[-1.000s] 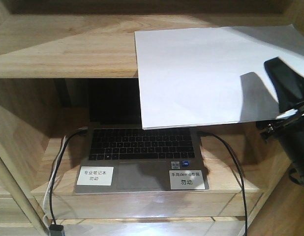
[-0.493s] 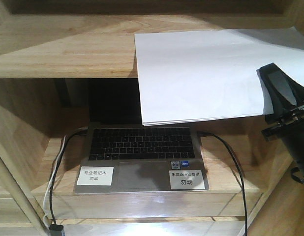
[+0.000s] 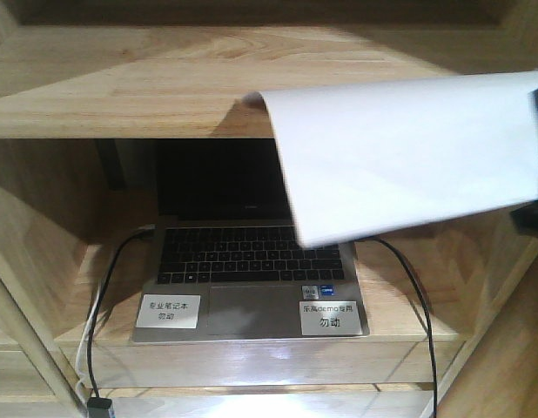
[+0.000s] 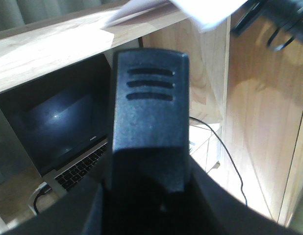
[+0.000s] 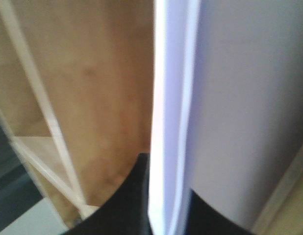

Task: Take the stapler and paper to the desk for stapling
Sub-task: 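Pinch the paper edge with the right gripper and pull it off the shelf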

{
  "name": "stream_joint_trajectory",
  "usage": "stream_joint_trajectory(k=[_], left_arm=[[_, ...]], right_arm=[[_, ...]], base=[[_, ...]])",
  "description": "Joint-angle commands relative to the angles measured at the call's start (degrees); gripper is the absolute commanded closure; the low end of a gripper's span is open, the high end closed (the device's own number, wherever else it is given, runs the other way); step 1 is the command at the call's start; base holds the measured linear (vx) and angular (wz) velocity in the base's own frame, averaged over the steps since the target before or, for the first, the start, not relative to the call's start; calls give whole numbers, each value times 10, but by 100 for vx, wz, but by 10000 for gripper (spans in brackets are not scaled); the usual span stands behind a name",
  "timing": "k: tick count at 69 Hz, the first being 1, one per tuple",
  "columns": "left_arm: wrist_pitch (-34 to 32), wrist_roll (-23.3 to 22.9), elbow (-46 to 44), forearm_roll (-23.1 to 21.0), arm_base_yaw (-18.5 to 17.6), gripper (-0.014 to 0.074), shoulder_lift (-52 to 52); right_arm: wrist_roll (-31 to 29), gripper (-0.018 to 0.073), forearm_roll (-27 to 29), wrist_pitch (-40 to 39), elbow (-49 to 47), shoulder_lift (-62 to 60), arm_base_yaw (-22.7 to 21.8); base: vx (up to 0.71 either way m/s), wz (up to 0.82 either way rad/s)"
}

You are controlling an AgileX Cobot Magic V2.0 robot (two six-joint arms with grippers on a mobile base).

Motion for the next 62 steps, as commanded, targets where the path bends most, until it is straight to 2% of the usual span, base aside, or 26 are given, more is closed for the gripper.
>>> stream_joint_trajectory(k=[1,4,10,18,27,40,52,62], left_arm=[[-65,0,-15,-16,-3,603,9],[-65,0,-15,-16,-3,603,9],[-65,0,-15,-16,-3,603,9],[-65,0,-15,-16,-3,603,9],[-65,0,-15,-16,-3,603,9],[-65,0,-15,-16,-3,603,9],[-65,0,-15,-16,-3,603,9],[-65,0,-15,-16,-3,603,9]], right_arm=[[-12,566,-3,-65,-16,-30,0],[-12,566,-7,-58,-16,-41,-7],[6,566,-40,-53,-16,-61,-50],[77,566,-86,-40,-16,-100,-131],[122,566,-128,15,-16,-156,-186],[163,566,-201,99,-16,-240,-226],[198,566,-260,143,-16,-285,-232],[244,566,-246,125,25,-296,-234]], base=[[0,0],[0,0],[0,0],[0,0],[0,0],[0,0],[0,0],[0,0]])
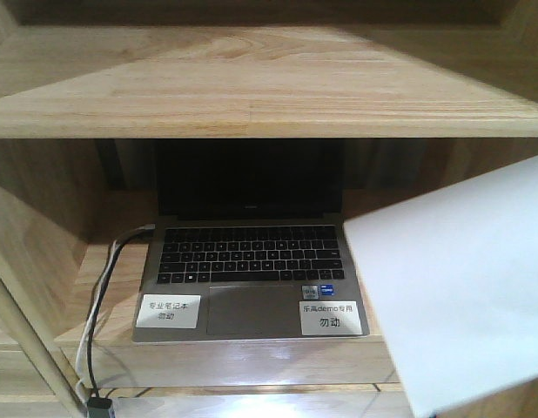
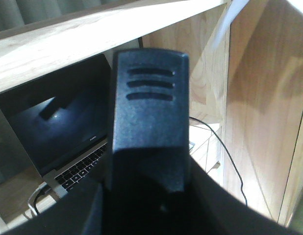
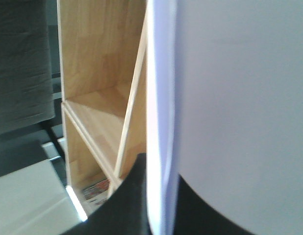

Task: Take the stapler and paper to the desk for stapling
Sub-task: 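Pinch the paper edge with the right gripper and pull it off the shelf, then hold stapler and paper while the base turns away from the shelf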

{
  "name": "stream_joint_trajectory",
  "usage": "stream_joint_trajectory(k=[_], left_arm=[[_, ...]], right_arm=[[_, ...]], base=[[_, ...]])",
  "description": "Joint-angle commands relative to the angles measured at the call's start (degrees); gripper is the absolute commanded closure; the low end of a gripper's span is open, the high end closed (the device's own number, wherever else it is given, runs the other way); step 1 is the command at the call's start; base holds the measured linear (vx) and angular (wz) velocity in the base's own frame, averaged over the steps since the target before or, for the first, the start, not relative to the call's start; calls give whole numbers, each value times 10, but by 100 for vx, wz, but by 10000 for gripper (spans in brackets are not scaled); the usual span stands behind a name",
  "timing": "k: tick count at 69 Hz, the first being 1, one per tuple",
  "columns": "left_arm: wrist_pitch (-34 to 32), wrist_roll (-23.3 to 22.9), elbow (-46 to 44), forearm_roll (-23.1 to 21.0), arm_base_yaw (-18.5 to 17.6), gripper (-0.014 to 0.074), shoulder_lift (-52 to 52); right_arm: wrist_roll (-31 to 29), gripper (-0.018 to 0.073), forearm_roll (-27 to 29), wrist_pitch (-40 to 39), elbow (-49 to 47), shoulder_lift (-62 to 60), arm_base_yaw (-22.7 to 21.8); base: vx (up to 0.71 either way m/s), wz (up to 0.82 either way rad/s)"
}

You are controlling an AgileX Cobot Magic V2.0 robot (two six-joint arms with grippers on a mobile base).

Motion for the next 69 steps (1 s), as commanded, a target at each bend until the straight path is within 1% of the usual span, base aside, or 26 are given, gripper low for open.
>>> stream_joint_trajectory(k=[1,12,25,36,69], left_arm=[[-65,0,-15,-16,-3,603,9],[-65,0,-15,-16,-3,603,9],[-65,0,-15,-16,-3,603,9],[-65,0,-15,-16,-3,603,9],[-65,0,-15,-16,-3,603,9]], right_arm=[[27,566,22,-29,19,2,-5],[29,566,91,-92,100,2,-5],[27,566,131,-129,152,-3,-2],[22,566,130,-125,156,-8,13],[23,566,131,-129,156,-8,12]], base=[[0,0],[0,0],[0,0],[0,0],[0,0]])
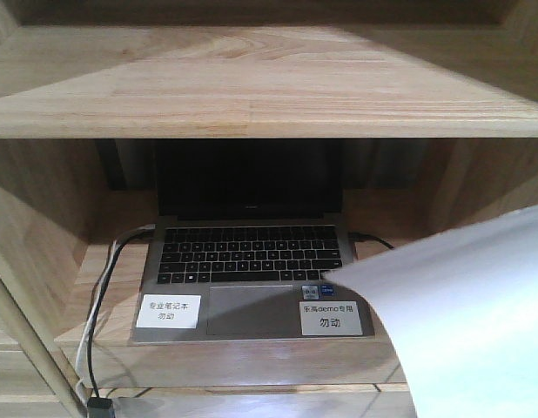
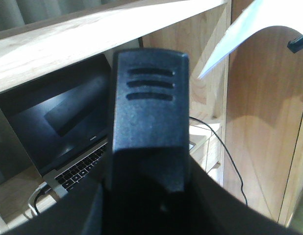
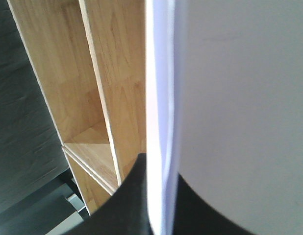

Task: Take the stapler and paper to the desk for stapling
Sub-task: 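Hold stapler and paper while the base turns away from the shelf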

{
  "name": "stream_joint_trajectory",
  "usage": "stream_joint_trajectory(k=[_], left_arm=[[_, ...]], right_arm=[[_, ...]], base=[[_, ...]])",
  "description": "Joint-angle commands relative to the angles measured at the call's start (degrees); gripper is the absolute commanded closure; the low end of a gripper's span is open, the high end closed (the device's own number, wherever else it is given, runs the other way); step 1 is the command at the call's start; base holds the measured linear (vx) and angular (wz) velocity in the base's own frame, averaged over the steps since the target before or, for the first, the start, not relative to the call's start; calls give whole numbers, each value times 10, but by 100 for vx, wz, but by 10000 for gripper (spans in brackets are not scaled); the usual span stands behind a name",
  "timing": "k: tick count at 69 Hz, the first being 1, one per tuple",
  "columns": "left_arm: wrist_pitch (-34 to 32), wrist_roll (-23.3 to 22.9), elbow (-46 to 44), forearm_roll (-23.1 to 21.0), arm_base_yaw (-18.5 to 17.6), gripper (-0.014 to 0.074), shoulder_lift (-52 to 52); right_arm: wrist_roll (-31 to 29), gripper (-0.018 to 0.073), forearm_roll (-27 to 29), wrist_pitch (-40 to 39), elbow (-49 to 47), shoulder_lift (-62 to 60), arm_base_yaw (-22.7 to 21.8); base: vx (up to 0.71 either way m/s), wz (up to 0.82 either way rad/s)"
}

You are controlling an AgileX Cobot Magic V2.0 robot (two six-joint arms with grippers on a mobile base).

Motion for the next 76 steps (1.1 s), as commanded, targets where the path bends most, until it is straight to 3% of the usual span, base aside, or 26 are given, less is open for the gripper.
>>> stream_joint_trajectory(k=[1,76], left_arm=[[-65,0,-15,-16,-3,603,9],[-65,0,-15,-16,-3,603,9]], right_arm=[[-5,566,9,-32,-15,5,-1],[-6,566,7,-32,-15,5,-1]], base=[[0,0],[0,2]])
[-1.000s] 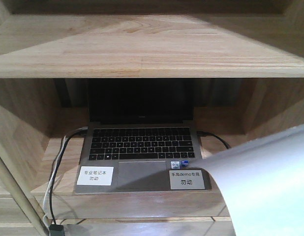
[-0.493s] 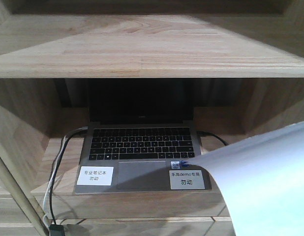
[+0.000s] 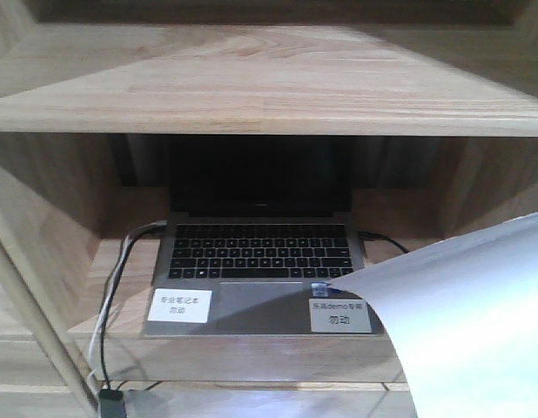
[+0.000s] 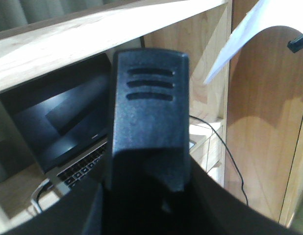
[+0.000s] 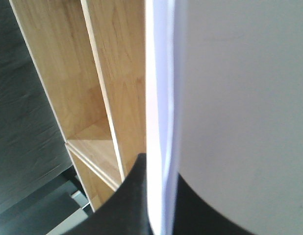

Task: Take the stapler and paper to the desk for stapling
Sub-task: 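Hold stapler and paper while the base turns away from the shelf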

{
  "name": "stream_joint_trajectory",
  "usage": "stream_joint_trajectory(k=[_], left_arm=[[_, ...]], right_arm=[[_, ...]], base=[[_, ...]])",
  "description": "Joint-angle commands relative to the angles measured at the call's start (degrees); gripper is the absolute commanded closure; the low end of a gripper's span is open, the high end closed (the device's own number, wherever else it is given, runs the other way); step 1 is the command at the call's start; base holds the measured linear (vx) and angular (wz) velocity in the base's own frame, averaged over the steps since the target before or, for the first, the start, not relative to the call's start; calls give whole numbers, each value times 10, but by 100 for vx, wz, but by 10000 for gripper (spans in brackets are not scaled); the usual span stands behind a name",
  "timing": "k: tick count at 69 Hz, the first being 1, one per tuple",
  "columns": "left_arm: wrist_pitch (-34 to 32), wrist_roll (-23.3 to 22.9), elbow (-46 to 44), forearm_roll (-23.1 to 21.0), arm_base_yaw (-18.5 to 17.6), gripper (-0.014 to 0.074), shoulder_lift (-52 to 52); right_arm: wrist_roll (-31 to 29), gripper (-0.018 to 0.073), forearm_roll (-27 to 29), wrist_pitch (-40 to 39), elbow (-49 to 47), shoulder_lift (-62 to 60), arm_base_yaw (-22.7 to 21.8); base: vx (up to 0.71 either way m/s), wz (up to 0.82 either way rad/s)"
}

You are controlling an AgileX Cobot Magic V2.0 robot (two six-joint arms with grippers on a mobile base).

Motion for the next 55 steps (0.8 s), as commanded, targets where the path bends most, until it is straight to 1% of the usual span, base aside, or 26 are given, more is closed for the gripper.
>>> stream_joint_trajectory(k=[1,20,55], left_arm=[[-65,0,-15,-16,-3,603,9],[-65,0,-15,-16,-3,603,9],[-65,0,-15,-16,-3,603,9]], right_arm=[[-6,566,7,-31,-15,5,-1],[-6,566,6,-31,-15,5,-1],[-6,566,6,-32,-15,5,-1]], base=[[-3,13],[-6,22],[-10,37]])
